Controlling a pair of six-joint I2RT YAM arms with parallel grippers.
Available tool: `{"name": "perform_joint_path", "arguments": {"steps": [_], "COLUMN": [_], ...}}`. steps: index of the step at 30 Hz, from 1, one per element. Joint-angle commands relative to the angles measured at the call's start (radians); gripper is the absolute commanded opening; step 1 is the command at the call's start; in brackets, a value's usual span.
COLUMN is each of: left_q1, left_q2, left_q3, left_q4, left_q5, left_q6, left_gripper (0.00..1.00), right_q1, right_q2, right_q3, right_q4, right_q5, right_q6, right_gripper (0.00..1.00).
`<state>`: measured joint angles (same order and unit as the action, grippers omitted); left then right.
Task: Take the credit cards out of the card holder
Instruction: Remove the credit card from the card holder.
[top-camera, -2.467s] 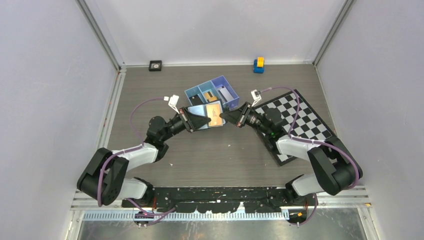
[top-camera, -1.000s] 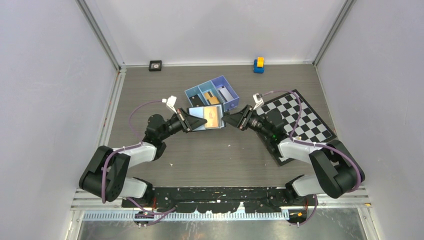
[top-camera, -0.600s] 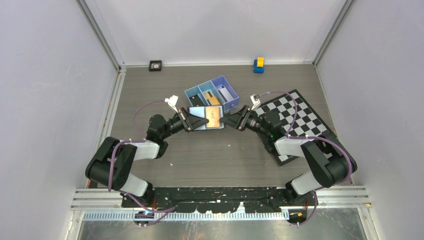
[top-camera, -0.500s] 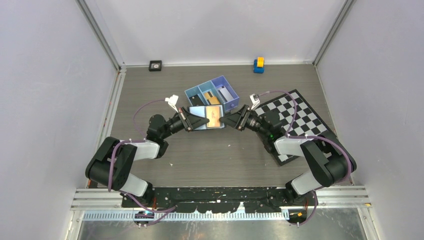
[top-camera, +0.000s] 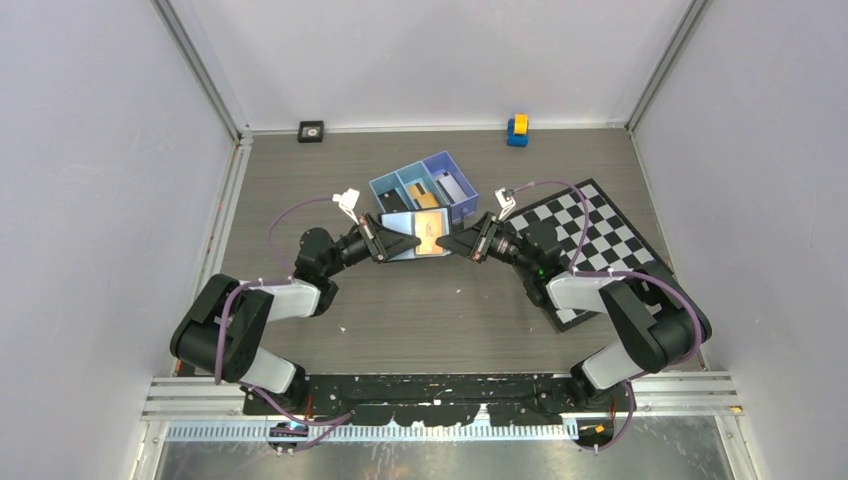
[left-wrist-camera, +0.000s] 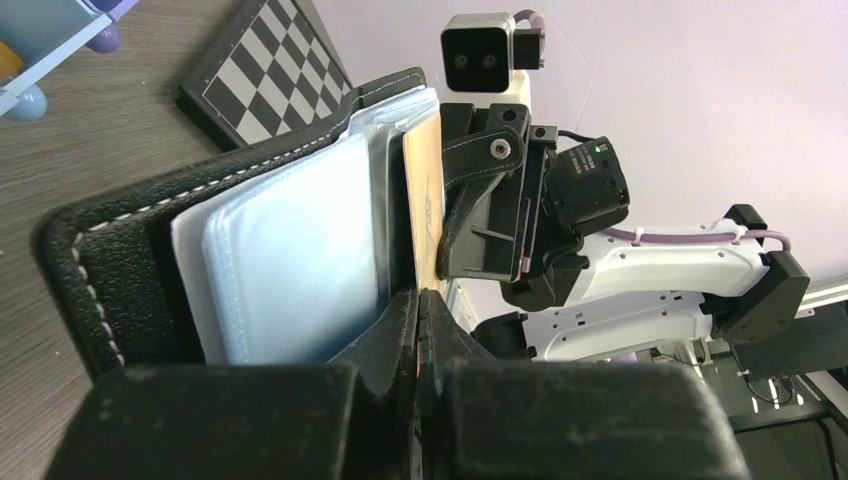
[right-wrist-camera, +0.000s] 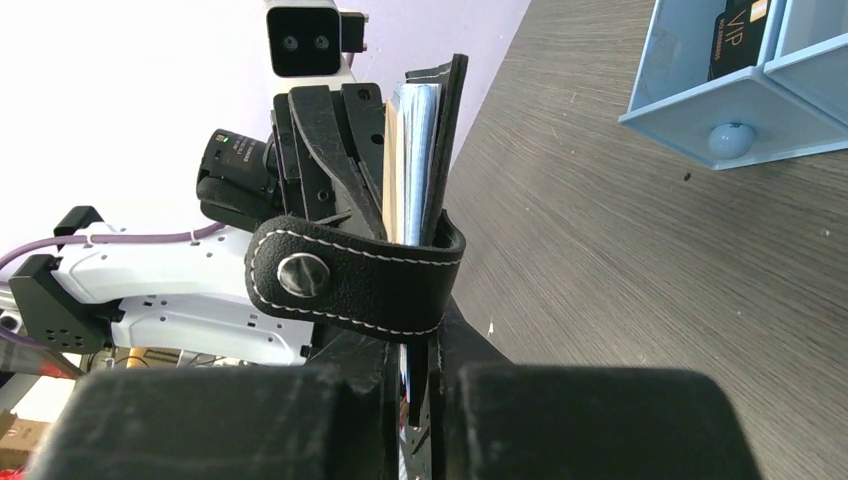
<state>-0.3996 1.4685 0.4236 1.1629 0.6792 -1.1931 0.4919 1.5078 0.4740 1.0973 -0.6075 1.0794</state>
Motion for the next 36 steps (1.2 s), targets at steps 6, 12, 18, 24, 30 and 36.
{"name": "perform_joint_path", "arguments": {"steps": [6, 12, 18, 24, 30, 36], "left_q1": [-0.001, 0.001, 0.010, 0.011, 0.022, 0.027], "left_q2": [-0.080, -0.088, -0.096, -0.093, -0.103, -0.106], "left_q3": [0.018, 0.012, 0.000, -0.002, -0.014, -0.020], "left_q4": [-0.008, -0.001, 0.018, 0.029, 0.051, 0.070], "left_q5": [-0.019, -0.024, -0.030, -0.027, -0.027, -0.028], "left_q6": [0.049, 0.047, 0.043, 0.033, 0.022, 0.012], "left_gripper": [0.11, 0.11, 0.01, 0.11, 0.13, 0.08], "right_q1": [0.007, 0.005, 0.005, 0.005, 0.004, 0.001], "right_q2": [-0.035, -0.034, -0.032, -0.028, -0.022, -0.008], "right_q3": [0.031, 0.028, 0.027, 0.028, 0.026, 0.025], "right_q4": [0.008, 0.024, 0.033, 0.041, 0.055, 0.087], "right_q5": [0.008, 0.006, 0.006, 0.003, 0.000, -0.007], "right_q6": [-0.032, -0.024, -0.018, -0.013, -0.002, 0.018], "right_gripper": [0.01, 0.01, 0.00, 0.01, 0.01, 0.00]}}
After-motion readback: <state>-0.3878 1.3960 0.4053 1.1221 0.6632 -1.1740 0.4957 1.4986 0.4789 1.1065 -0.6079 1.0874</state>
